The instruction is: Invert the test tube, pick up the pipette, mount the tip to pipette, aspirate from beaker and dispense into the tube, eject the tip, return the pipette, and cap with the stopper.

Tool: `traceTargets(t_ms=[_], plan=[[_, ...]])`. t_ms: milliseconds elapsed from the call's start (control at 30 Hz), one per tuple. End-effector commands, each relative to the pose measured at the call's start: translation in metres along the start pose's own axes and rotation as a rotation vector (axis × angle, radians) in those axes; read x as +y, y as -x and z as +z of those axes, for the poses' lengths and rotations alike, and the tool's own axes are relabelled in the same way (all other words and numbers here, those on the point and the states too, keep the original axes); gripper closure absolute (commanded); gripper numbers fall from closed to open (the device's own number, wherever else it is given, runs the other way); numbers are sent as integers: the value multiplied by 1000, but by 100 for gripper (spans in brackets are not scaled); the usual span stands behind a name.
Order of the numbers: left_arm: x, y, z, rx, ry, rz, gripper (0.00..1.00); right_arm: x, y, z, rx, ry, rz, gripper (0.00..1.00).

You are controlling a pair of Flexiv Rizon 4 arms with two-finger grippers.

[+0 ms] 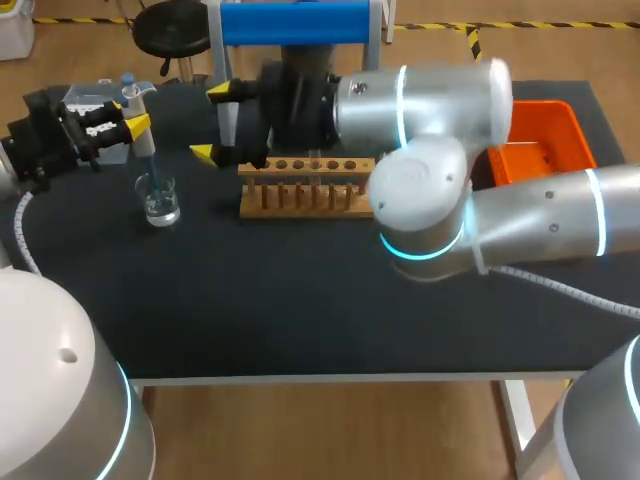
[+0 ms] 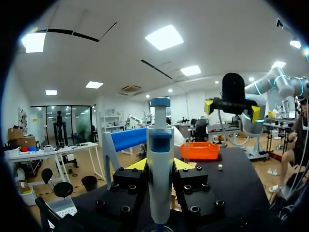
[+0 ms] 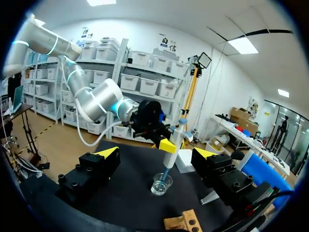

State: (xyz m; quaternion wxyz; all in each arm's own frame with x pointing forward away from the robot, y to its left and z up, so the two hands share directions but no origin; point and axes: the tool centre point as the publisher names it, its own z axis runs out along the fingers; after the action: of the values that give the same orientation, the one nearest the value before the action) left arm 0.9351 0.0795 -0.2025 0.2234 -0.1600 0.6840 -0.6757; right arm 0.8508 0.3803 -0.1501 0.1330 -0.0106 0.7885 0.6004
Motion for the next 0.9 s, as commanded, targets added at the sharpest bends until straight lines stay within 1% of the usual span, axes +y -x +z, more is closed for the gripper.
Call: traceTargets(t_ms=[33, 100, 267, 500, 533, 567, 600, 633, 667, 700, 733, 767, 800, 833, 900], plan=[[0, 0, -1, 2, -1, 1, 100, 7, 9, -4, 340, 22, -15, 0], [0, 0, -1, 2, -1, 1, 100, 13, 10, -1, 364, 45, -16, 0], [0, 0, -1, 2, -1, 1, 100, 27, 14, 8, 404, 68, -30, 0], [0, 0, -1, 2, -1, 1, 100, 45, 19, 22, 464, 117, -15, 0], [0, 0, -1, 2, -1, 1, 100, 47, 20, 24, 471, 123, -9, 2], [0, 0, -1, 2, -1, 1, 100, 49, 20, 26, 473, 129, -5, 17], [0, 0, -1, 2, -1, 1, 100, 50, 21, 27, 476, 131, -3, 25], [0, 0, -1, 2, -1, 1, 100, 51, 22, 29, 486, 142, 5, 47], [0, 0, -1, 2, -1, 1, 100, 53, 22, 31, 489, 148, 10, 55], [0, 0, -1, 2, -1, 1, 100, 54, 23, 33, 493, 153, 17, 57], [0, 0, -1, 2, -1, 1, 100, 55, 24, 35, 497, 160, 24, 70], [0, 0, -1, 2, -1, 1, 100, 56, 25, 36, 500, 166, 33, 87], [0, 0, -1, 2, -1, 1, 100, 57, 26, 38, 499, 165, 33, 92], [0, 0, -1, 2, -1, 1, 100, 57, 26, 40, 503, 168, 36, 100], [0, 0, -1, 2, -1, 1, 100, 59, 28, 43, 506, 172, 42, 100]])
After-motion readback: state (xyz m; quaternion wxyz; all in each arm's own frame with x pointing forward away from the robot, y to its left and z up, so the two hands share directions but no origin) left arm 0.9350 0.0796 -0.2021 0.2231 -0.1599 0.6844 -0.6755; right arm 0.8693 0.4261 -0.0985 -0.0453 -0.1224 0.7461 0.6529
